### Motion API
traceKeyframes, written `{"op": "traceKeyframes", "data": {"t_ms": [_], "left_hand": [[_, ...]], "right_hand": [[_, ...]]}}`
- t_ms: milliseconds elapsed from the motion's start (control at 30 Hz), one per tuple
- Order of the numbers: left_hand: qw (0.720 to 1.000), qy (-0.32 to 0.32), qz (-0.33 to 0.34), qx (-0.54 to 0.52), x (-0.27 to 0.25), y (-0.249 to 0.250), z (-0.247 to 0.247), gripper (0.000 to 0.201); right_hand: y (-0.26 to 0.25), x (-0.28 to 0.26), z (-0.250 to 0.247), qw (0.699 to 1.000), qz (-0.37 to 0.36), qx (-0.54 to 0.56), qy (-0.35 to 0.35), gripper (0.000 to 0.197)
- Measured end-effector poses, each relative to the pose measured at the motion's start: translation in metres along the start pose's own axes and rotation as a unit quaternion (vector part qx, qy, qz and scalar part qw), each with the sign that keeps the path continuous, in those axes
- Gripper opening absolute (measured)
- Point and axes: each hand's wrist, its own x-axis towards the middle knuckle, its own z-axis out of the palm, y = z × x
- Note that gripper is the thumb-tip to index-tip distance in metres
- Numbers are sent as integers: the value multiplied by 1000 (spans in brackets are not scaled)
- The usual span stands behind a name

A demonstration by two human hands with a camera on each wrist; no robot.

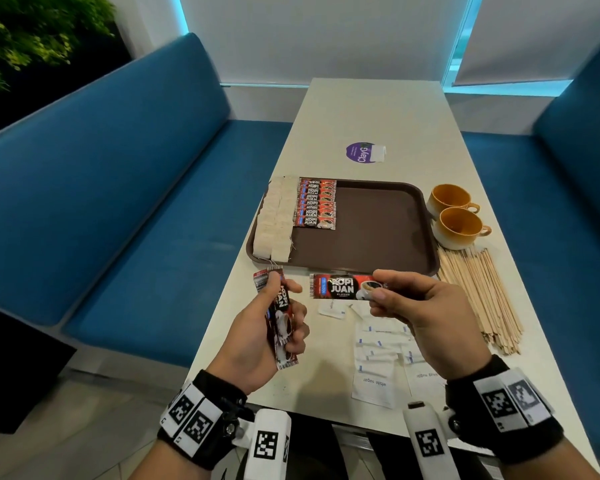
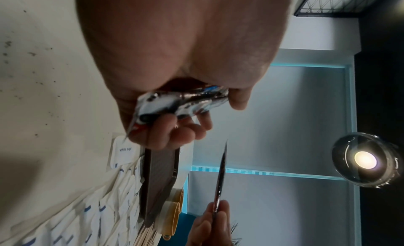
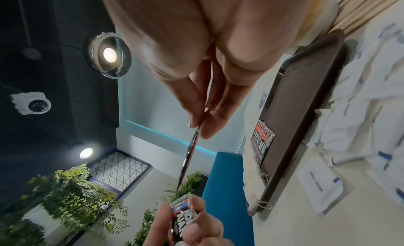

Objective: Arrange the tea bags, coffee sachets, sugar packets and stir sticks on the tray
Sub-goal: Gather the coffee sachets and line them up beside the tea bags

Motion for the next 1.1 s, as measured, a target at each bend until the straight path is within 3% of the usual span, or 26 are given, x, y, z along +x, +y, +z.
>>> {"op": "traceKeyframes", "data": {"t_ms": [167,300,367,500,700,867,1100], "left_hand": [[1000,4,13,-21,4,-4,-1,20],[998,2,27,-57,10,-3,-2,55],[996,-3,33,-87,14,-1,-4,63],[988,-19,45,-148,21,9,-9,50],[986,16,46,-160,28,14,-14,61],[983,-44,6,-180,22,14,-11,45],[989,-76,-19,-125,25,15,-18,51]], "right_hand": [[2,8,-3,1000,5,-7,6,37],[1,19,0,1000,-1,-29,2,38],[0,27,3,1000,-6,-30,-3,34],[-2,39,11,999,-9,-28,-20,33],[6,67,17,1000,9,-17,-15,24],[15,126,19,996,75,-11,50,20],[34,207,33,988,116,-68,70,20]]}}
